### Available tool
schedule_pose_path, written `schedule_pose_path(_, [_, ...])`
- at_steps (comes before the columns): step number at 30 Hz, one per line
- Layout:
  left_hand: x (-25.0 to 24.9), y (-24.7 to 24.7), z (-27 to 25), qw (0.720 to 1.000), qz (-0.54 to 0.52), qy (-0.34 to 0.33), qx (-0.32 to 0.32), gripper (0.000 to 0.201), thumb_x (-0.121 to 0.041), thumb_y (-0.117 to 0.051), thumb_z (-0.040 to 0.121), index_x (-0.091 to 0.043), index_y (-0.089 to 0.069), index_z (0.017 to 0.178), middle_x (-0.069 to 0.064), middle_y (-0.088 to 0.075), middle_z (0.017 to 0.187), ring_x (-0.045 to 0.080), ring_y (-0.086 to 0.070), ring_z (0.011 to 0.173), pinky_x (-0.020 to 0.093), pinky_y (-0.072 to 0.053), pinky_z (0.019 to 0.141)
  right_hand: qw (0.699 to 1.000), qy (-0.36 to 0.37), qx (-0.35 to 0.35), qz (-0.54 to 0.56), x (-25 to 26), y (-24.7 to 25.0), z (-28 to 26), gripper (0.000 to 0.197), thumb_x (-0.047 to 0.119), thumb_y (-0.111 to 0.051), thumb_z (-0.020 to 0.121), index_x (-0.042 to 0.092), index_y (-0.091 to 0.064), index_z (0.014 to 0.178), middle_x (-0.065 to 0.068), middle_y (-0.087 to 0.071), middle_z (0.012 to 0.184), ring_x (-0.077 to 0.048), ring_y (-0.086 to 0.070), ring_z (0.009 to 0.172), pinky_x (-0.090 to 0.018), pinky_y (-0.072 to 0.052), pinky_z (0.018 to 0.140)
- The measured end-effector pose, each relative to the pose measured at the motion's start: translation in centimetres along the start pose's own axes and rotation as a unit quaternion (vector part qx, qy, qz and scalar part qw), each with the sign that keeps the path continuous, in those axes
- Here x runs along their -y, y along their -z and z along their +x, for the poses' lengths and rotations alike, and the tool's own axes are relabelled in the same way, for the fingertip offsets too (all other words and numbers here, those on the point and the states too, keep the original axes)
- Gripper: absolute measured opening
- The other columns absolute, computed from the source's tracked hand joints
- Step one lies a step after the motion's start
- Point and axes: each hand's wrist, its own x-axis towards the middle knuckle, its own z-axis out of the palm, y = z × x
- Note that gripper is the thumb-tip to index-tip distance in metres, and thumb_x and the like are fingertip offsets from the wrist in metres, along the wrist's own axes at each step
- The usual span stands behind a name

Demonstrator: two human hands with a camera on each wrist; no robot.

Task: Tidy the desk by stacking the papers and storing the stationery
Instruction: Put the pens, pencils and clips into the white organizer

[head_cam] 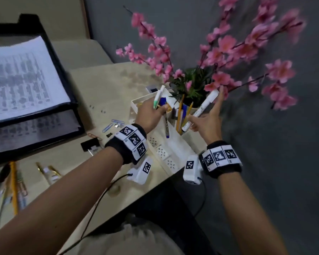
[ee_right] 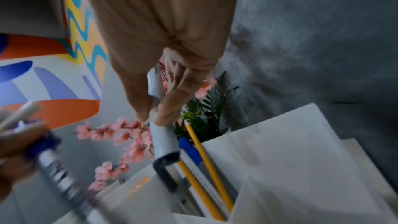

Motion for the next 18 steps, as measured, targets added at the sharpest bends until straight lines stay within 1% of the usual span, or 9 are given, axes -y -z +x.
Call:
schedule_pose_path(1, [-0.5,-1.1,0.9,1.000,0.013,-0.010,0.002,0.019,-0.024,-0.060,0.088,-0.005,-0.061,0.088,0.014,-0.065,0.088,0.025,-0.058,0.081,0.030,-0.043,0.075,1.000,0.010,0.008,-0.012,-0.7,0.2,0.9,0.113,0.005,-0.074,0.067,0.062,0.000,0.132,-0.020,-0.066,0.100,-0.034,-0.068,0.075,-0.046,-0.060,0.062])
schedule_pose_path(3, [-1.2,-3.0,2.4,0.998,0.054,-0.019,0.005,0.022,-0.025,-0.061,0.087,-0.002,-0.063,0.088,0.015,-0.065,0.086,0.024,-0.055,0.078,0.027,-0.034,0.065,0.998,0.044,0.025,-0.030,-1.8,0.1,2.2,0.095,0.000,-0.064,0.075,0.054,-0.012,0.133,-0.003,-0.062,0.081,-0.020,-0.064,0.061,-0.036,-0.058,0.054])
schedule_pose_path(5, [-1.7,-4.4,3.5,0.996,0.091,-0.023,0.010,0.019,-0.023,-0.061,0.088,-0.004,-0.060,0.085,0.016,-0.059,0.081,0.024,-0.051,0.075,0.024,-0.023,0.058,0.995,0.074,0.034,-0.053,-2.7,-0.3,3.0,0.077,0.001,-0.060,0.080,0.042,-0.022,0.133,0.003,-0.055,0.073,-0.009,-0.057,0.055,-0.023,-0.050,0.047])
schedule_pose_path(6, [-1.8,-4.9,3.9,0.993,0.113,-0.022,0.015,0.018,-0.022,-0.060,0.089,-0.004,-0.059,0.086,0.017,-0.058,0.081,0.027,-0.052,0.076,0.023,-0.024,0.059,0.994,0.077,0.034,-0.066,-3.0,-0.5,3.3,0.070,0.003,-0.059,0.081,0.038,-0.026,0.132,0.004,-0.054,0.070,-0.008,-0.056,0.054,-0.021,-0.048,0.047])
schedule_pose_path(8, [-1.3,-6.0,4.8,0.987,0.160,-0.022,0.026,0.022,-0.022,-0.060,0.089,0.000,-0.062,0.093,0.021,-0.061,0.085,0.035,-0.059,0.084,0.029,-0.032,0.062,0.994,0.074,0.034,-0.075,-3.6,-1.0,3.9,0.058,0.007,-0.057,0.084,0.033,-0.031,0.130,-0.001,-0.058,0.071,-0.017,-0.057,0.056,-0.026,-0.048,0.051])
schedule_pose_path(11, [-0.3,-7.0,5.5,0.972,0.228,-0.016,0.052,0.027,-0.024,-0.060,0.088,0.002,-0.061,0.099,0.024,-0.064,0.096,0.038,-0.060,0.091,0.038,-0.045,0.068,0.990,0.069,0.057,-0.112,-4.5,-1.7,4.4,0.048,0.010,-0.051,0.088,0.029,-0.033,0.128,-0.015,-0.062,0.087,-0.029,-0.060,0.069,-0.031,-0.045,0.059])
schedule_pose_path(13, [0.4,-7.5,5.6,0.958,0.277,-0.014,0.067,0.029,-0.024,-0.060,0.089,0.001,-0.061,0.103,0.022,-0.064,0.102,0.036,-0.061,0.094,0.038,-0.047,0.072,0.984,0.089,0.078,-0.132,-4.9,-2.1,4.4,0.041,0.009,-0.049,0.089,0.024,-0.036,0.124,-0.020,-0.062,0.091,-0.034,-0.062,0.077,-0.036,-0.050,0.064])
schedule_pose_path(15, [0.8,-8.0,5.5,0.948,0.309,-0.013,0.073,0.028,-0.024,-0.060,0.089,-0.003,-0.062,0.107,0.019,-0.064,0.106,0.035,-0.061,0.098,0.038,-0.047,0.076,0.981,0.116,0.069,-0.139,-5.1,-2.5,4.2,0.035,0.005,-0.049,0.089,0.018,-0.041,0.120,-0.021,-0.063,0.094,-0.035,-0.062,0.085,-0.043,-0.052,0.071])
schedule_pose_path(18, [1.1,-8.5,5.6,0.943,0.326,-0.005,0.067,0.030,-0.025,-0.059,0.089,-0.005,-0.061,0.111,0.018,-0.064,0.109,0.035,-0.060,0.101,0.038,-0.047,0.078,0.976,0.133,0.048,-0.166,-5.6,-3.2,3.7,0.033,0.005,-0.051,0.088,0.015,-0.048,0.120,-0.018,-0.062,0.099,-0.034,-0.060,0.090,-0.043,-0.050,0.075])
